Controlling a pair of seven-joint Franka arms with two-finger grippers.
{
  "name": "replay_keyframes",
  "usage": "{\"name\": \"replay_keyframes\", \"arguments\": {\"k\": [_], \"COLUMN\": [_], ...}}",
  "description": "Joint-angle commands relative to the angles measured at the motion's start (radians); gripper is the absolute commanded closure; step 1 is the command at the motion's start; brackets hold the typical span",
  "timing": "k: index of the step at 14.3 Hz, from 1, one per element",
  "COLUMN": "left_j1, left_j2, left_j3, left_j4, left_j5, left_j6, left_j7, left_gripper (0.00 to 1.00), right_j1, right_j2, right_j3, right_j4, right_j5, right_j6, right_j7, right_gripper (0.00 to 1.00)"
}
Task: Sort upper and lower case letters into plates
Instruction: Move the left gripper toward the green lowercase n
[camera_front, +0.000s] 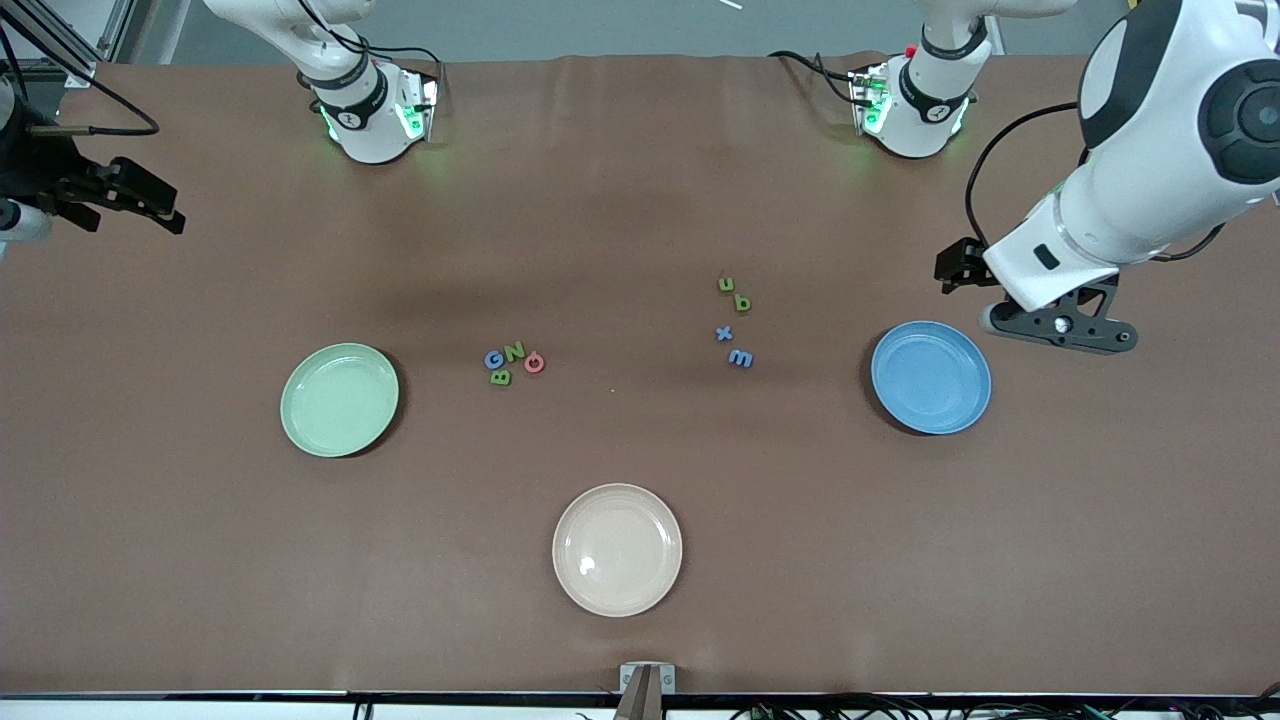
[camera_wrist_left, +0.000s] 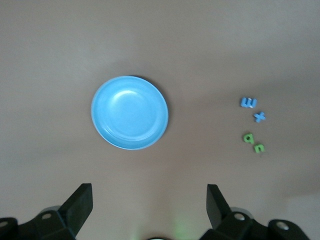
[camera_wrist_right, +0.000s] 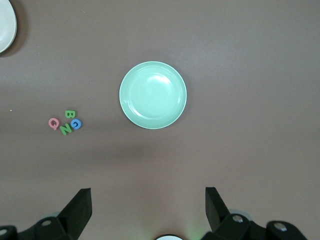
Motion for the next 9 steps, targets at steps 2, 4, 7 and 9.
{"name": "replay_keyframes", "arguments": {"k": [2,4,7,9], "left_j1": [0.004,-0.018,-0.035,-0.036], "left_j2": [-0.013,-0.013,-0.018,-0.026], "left_j3": [-0.033,-0.064,-0.174,-0.256], "left_j4": [-0.037,-0.071,-0.158,-0.242], "left_j5": [-0.125,-0.151,-0.145,-0.144], "left_j6": [-0.010,-0.001,0.082,0.177], "left_j7": [-0.192,-0.341,-0.550,-0.679], "left_gripper": [0.00,0.00,0.00,0.00], "right_j1": [-0.004,-0.006,-0.007,-0.006], "right_j2": [-0.021,-0.021,-0.020,-0.009], "right_j3": [0.002,0.001,-0.001,-0.001], "right_j4": [-0.023,-0.023,-0.016,0.007], "right_j5": [-0.016,-0.009,-0.006,-0.006], "right_j6": [0.012,0.007,-0.002,-0.009], "right_j7": [-0.039,-0.036,-0.025,-0.024], "right_gripper": [0.00,0.00,0.00,0.00]}}
